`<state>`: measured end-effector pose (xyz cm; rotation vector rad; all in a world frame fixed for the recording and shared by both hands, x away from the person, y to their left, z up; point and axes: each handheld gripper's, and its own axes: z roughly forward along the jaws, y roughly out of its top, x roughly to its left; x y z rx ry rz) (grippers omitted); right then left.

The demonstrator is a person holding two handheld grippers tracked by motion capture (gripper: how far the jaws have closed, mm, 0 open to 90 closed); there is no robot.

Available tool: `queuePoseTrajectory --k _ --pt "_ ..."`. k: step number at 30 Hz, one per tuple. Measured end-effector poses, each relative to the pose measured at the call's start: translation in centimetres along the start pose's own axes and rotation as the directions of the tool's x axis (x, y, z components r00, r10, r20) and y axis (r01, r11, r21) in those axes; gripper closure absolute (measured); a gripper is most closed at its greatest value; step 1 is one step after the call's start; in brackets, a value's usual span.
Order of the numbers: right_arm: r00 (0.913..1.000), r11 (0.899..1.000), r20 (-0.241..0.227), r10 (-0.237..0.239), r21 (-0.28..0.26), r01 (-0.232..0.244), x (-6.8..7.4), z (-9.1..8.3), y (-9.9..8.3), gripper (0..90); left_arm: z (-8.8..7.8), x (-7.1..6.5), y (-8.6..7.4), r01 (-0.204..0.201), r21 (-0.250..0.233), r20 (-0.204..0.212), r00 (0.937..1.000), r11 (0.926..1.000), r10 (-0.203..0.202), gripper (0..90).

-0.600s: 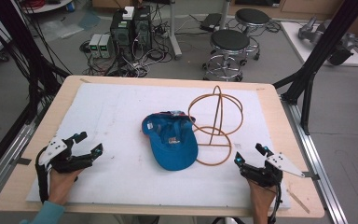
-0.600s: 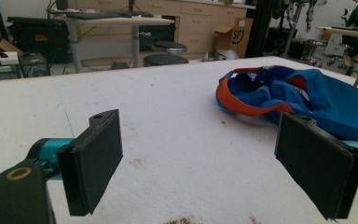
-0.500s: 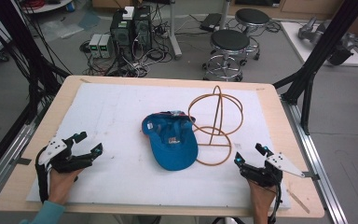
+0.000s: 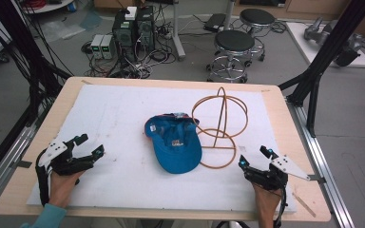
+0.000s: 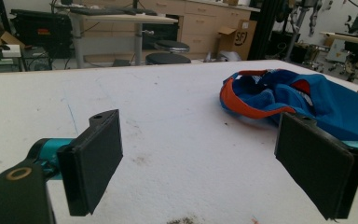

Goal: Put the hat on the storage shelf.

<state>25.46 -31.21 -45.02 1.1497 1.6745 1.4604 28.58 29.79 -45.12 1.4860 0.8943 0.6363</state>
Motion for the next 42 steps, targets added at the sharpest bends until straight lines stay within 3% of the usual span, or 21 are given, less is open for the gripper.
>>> queuePoseTrajectory --k 8,13,17,21,25,34,39,42 --pt "0.9999 1.000 0.006 0.012 0.005 -0.012 -0.1 0.1 0.0 9.8 0.0 -0.1 0.0 -0.021 0.003 0.006 0.9998 0.9998 0.021 14.9" --pt "0.9998 1.000 0.004 0.019 0.008 -0.019 -0.1 0.1 0.0 9.8 0.0 -0.1 0.0 -0.012 0.005 0.012 0.9999 0.9999 0.012 14.9" --pt "0.9998 1.000 0.005 0.019 0.008 -0.019 -0.1 0.1 0.0 9.8 0.2 0.1 0.3 0.009 0.066 0.007 0.9999 0.9978 -0.009 14.9" --pt "0.9998 1.000 0.006 0.021 0.014 -0.021 -0.1 0.1 0.1 9.8 0.1 0.3 0.8 0.020 0.073 0.023 0.9995 0.9972 -0.022 14.9" --pt "0.9998 1.000 0.007 0.021 0.018 -0.021 -0.1 0.1 0.1 9.8 0.1 0.8 2.1 0.023 0.085 0.033 0.9991 0.9961 -0.026 15.0" --pt "0.9998 1.000 0.008 0.018 0.018 -0.019 -0.1 0.1 0.1 9.8 1.5 1.3 5.7 -0.026 0.158 0.072 0.9973 0.9871 0.015 15.4" --pt "0.9998 1.000 0.008 0.019 0.017 -0.019 -0.1 0.1 0.1 9.8 2.8 1.3 7.2 -0.040 0.196 0.125 0.9920 0.9799 0.015 15.3" --pt "0.9998 1.000 0.008 0.019 0.014 -0.019 -0.1 0.1 0.1 9.8 4.5 1.2 8.5 -0.061 0.240 0.185 0.9826 0.9689 0.016 15.4"
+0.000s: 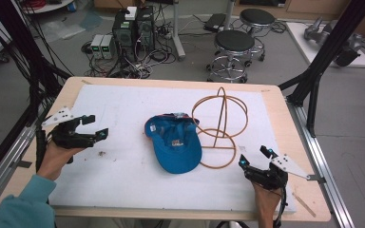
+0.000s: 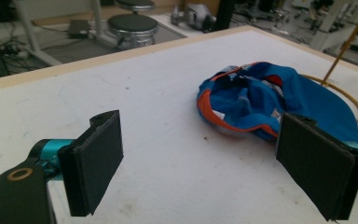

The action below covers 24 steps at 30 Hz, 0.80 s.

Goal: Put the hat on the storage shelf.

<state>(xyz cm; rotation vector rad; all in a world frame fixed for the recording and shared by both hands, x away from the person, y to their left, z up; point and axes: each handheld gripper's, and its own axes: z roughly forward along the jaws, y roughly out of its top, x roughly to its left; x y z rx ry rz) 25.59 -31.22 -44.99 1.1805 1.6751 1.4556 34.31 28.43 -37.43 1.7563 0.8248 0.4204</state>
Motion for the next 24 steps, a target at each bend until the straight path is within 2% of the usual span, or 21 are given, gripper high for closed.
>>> queuePoseTrajectory --k 8,11,15,18,22,24 --pt "0.9999 1.000 -0.010 -0.001 -0.005 0.001 0.0 0.0 0.0 9.8 2.7 0.5 2.7 0.001 0.072 0.060 0.9982 0.9974 -0.005 15.8" --pt "0.9999 1.000 -0.013 0.000 -0.008 0.000 -0.1 0.0 0.0 9.8 3.9 0.7 3.5 -0.007 0.107 0.059 0.9982 0.9942 0.001 16.3" --pt "0.9997 1.000 -0.021 0.010 -0.012 -0.010 -0.2 -0.1 0.0 9.8 5.7 0.4 4.2 -0.010 0.131 0.095 0.9955 0.9913 -0.002 17.1" --pt "0.9997 1.000 -0.026 -0.003 -0.016 0.002 -0.1 -0.2 -0.1 9.8 7.4 0.2 4.4 -0.027 0.165 0.120 0.9927 0.9860 0.007 18.1" --pt "0.9992 0.999 -0.025 -0.029 -0.016 0.029 0.0 -0.1 -0.1 9.8 9.6 -0.3 4.7 -0.027 0.192 0.150 0.9887 0.9810 -0.003 19.3" --pt "0.9993 1.000 -0.031 -0.021 -0.012 0.021 0.1 -0.1 -0.1 9.8 10.5 -0.5 4.7 -0.036 0.216 0.153 0.9882 0.9757 0.003 19.3"
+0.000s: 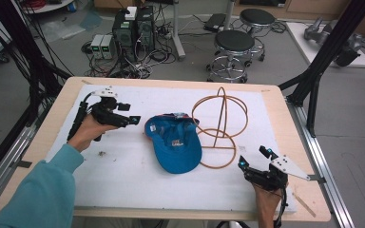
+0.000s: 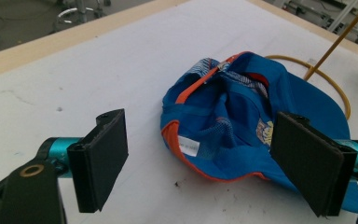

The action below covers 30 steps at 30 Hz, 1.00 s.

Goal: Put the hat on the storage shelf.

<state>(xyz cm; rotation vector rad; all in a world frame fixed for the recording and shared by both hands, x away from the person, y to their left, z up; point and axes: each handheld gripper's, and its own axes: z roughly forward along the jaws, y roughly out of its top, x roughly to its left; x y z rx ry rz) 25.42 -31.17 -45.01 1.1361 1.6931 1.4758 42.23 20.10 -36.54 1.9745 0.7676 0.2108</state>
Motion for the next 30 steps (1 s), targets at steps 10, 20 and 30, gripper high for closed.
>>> queuePoseTrajectory --k 10,20,30 --pt "1.0000 1.000 0.004 -0.007 -0.014 0.007 0.0 -0.2 -0.1 9.8 3.1 0.4 -0.2 0.017 0.089 -0.043 0.9990 0.9959 -0.013 22.1" --pt "0.9999 1.000 0.010 0.008 -0.028 -0.008 -0.1 -0.2 -0.1 9.8 5.6 1.6 -1.2 0.148 0.138 -0.060 0.9882 0.9793 -0.141 29.6" --pt "0.9999 1.000 0.009 0.008 -0.025 -0.007 -0.1 -0.3 -0.1 9.8 6.8 2.1 -1.7 0.224 0.148 -0.062 0.9742 0.9632 -0.217 37.8"
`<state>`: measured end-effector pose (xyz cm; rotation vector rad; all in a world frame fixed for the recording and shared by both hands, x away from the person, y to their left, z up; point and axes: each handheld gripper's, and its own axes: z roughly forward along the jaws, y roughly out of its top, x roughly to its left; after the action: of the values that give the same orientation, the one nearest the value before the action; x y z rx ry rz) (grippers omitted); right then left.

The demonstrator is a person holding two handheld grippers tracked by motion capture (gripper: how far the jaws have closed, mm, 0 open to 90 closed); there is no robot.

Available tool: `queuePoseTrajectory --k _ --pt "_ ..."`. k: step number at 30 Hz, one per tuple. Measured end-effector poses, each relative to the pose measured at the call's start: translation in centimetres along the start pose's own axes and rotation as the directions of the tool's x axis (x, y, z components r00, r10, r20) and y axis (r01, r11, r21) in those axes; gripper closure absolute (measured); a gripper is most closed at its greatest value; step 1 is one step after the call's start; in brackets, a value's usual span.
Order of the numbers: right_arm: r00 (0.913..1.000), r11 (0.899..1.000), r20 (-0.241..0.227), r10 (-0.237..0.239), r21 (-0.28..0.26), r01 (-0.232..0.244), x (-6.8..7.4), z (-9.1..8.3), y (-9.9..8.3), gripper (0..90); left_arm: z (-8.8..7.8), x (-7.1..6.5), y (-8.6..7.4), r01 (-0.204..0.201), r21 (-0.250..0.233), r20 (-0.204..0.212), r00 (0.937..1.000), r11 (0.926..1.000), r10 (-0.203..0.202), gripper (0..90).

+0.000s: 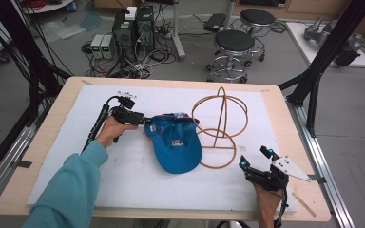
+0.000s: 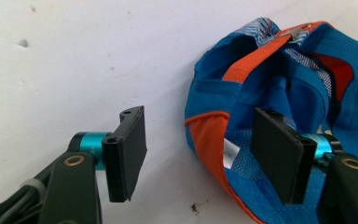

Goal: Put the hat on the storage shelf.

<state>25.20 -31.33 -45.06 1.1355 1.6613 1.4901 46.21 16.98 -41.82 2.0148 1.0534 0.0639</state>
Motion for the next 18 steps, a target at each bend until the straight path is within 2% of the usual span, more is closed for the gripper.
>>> queuePoseTrajectory --k 4,6,10,11,12,15,18 --pt "1.0000 1.000 -0.001 -0.009 -0.003 0.009 0.03 0.01 -0.01 9.8 0.43 -0.07 -0.13 0.007 0.021 0.017 0.9998 0.9997 -0.008 43.7" --pt "0.9999 1.000 0.001 -0.014 -0.004 0.014 0.04 0.02 -0.01 9.8 0.56 -0.25 -0.14 0.021 0.029 0.033 0.9992 0.9994 -0.022 50.0" --pt "0.9999 1.000 0.003 -0.014 -0.004 0.014 0.05 0.01 -0.01 9.8 0.71 -0.47 -0.18 0.020 0.046 0.051 0.9984 0.9988 -0.022 61.2" --pt "0.9999 1.000 0.003 -0.014 -0.004 0.014 0.05 0.01 -0.01 9.8 0.79 -0.58 -0.21 0.026 0.050 0.052 0.9982 0.9984 -0.029 61.2" --pt "0.9999 1.000 0.004 -0.016 -0.005 0.016 0.06 0.02 -0.01 9.8 0.88 -0.62 -0.22 0.037 0.071 0.062 0.9972 0.9968 -0.042 66.7" --pt "0.9998 1.000 0.002 -0.019 -0.005 0.019 0.05 0.01 -0.01 9.8 0.89 -0.69 -0.25 0.043 0.080 0.081 0.9955 0.9959 -0.049 80.8" --pt "0.9999 1.000 0.002 -0.017 -0.005 0.017 0.04 0.01 -0.01 9.8 0.85 -0.88 -0.19 0.033 0.087 0.084 0.9957 0.9957 -0.041 86.0"
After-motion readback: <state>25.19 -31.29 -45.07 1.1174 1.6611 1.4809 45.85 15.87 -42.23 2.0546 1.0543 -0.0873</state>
